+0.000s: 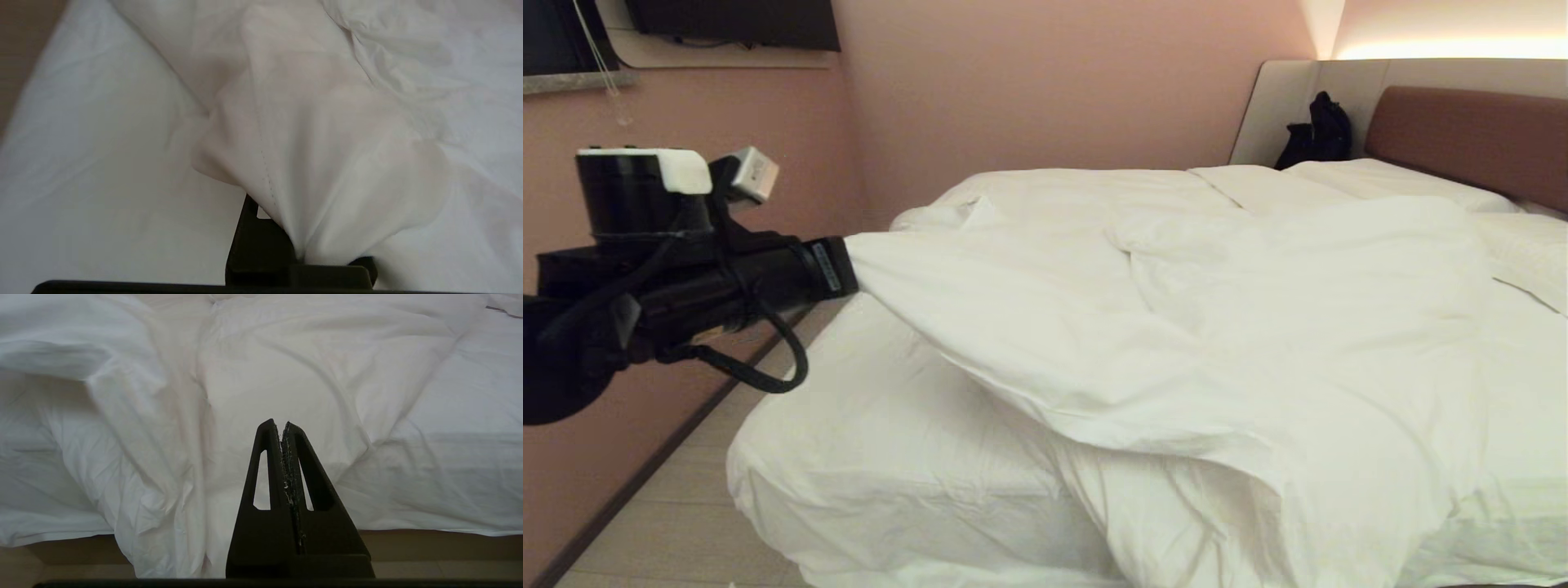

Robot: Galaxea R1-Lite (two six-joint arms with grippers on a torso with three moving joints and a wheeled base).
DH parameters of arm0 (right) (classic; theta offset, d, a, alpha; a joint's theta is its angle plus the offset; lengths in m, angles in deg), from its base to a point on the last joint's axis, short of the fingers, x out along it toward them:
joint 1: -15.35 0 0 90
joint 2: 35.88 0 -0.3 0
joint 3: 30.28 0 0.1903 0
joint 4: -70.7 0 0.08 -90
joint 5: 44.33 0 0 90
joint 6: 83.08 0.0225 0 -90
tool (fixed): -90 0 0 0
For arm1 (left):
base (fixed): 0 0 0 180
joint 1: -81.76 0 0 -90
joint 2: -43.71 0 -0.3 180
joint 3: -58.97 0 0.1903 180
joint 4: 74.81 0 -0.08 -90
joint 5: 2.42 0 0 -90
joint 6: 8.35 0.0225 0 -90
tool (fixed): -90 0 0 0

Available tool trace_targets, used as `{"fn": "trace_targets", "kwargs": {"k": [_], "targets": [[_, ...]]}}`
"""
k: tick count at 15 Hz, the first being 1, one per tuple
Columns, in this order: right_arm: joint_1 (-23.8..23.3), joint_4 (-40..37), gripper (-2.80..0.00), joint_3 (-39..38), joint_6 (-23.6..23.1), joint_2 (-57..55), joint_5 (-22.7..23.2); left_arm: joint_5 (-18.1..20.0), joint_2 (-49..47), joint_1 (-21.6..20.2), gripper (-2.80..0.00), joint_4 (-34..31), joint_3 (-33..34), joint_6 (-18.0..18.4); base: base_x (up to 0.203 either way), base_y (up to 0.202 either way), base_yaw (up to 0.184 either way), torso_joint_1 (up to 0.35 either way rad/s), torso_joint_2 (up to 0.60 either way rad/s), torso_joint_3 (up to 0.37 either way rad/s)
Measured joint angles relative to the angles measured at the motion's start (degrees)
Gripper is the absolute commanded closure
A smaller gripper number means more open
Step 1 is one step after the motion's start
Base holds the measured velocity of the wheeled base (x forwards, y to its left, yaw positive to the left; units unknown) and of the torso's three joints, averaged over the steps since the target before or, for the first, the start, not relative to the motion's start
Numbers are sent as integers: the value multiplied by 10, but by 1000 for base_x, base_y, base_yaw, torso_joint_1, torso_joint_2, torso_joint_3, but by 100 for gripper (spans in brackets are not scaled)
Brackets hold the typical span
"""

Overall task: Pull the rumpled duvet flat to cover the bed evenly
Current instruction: Flatten the corners of the folded blanket

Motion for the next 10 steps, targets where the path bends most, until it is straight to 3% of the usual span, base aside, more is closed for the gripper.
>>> {"fn": "trace_targets", "kwargs": {"k": [10], "targets": [[0,0,0,0,0,0,0,-5,173,-172,0,-126,-4,16,0,0,0,0,0,0]]}}
